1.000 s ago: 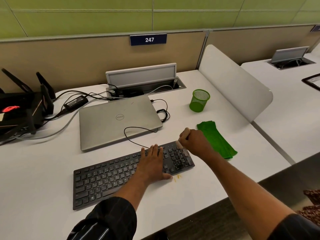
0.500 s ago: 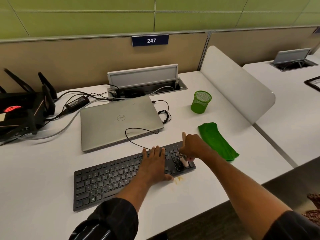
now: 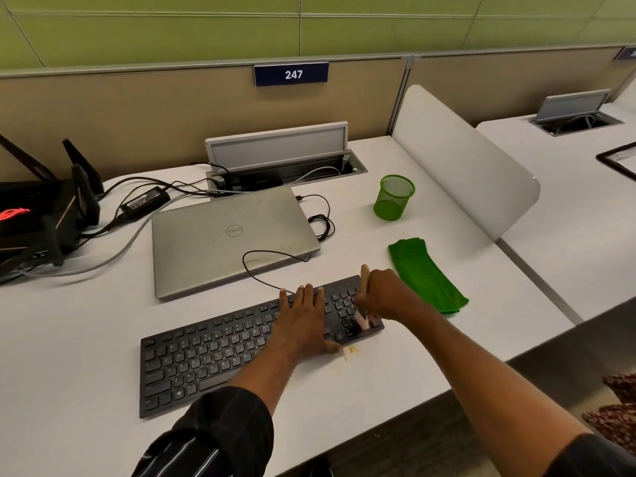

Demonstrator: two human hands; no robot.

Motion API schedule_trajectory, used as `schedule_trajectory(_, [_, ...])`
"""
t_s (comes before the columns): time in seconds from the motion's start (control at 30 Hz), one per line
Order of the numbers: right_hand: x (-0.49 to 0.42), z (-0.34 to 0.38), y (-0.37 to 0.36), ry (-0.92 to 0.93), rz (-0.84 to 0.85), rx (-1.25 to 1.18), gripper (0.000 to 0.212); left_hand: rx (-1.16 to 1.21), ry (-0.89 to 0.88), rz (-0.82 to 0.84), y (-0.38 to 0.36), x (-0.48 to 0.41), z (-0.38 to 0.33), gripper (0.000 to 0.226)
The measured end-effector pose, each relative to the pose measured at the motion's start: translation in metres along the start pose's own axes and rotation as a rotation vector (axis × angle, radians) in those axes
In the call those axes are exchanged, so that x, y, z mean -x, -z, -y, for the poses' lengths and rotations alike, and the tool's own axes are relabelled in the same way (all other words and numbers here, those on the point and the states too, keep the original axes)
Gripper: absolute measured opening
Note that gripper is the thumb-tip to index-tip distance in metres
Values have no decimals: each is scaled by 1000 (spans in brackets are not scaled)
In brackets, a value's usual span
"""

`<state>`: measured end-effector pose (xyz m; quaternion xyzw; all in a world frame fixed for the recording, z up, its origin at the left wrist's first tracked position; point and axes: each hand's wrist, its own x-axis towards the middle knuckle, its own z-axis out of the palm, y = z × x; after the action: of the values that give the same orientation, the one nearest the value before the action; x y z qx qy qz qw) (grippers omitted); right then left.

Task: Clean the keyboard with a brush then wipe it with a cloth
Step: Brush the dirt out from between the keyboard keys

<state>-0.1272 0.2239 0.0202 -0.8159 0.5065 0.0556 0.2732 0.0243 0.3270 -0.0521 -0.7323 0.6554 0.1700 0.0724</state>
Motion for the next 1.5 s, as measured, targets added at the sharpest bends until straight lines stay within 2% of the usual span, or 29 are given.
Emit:
schedule_trajectory(0.1, [4,-2,1,58,-64,9,29,-13,1,1,0,0,-1,126])
schedule_trajectory(0.23, [9,-4,8,116,108,131,27,-20,1,-14,-1,2,-3,126])
schedule_trajectory(0.33, [10,-2,12,183,29,97,32,-15,0,-24,-1,2,-4,126])
schedule_trajectory(0.37, [11,0,13,229,42,77,28,-15,-2,-27,-1,2,-5,126])
schedule_trajectory(0.43, [13,2,11,315,166,58,11,-14,-8,-25,0,3,-6,127])
schedule_trajectory(0.5, [15,1,7,336,254,94,15,-5,-12,-17,0,2,-8,128])
schedule_trajectory(0.57, [15,-3,8,330,235,159,14,3,-11,-12,1,0,-10,128])
schedule_trajectory(0.7, [12,-15,17,200,194,219,17,-4,-8,-2,1,-2,-12,127])
schedule_trajectory(0.83, [12,-21,20,216,191,68,37,0,-5,-8,1,-2,-12,128])
schedule_trajectory(0.93, [13,-22,18,230,217,105,21,-1,-9,-11,1,-4,-13,128])
schedule_trajectory(1.1, [6,-26,17,163,103,134,13,3,-23,-34,-1,-8,-13,127])
schedule_trajectory(1.27, [-7,-16,19,40,-243,-199,29,6,-47,-48,-4,-15,-17,128])
schedule_trajectory(1.4, [-19,-13,7,3,-293,-277,28,20,-57,-48,-6,-21,-17,129])
schedule_trajectory(1.5, [-21,-6,0,36,-284,-193,32,30,-63,-50,-6,-23,-17,129])
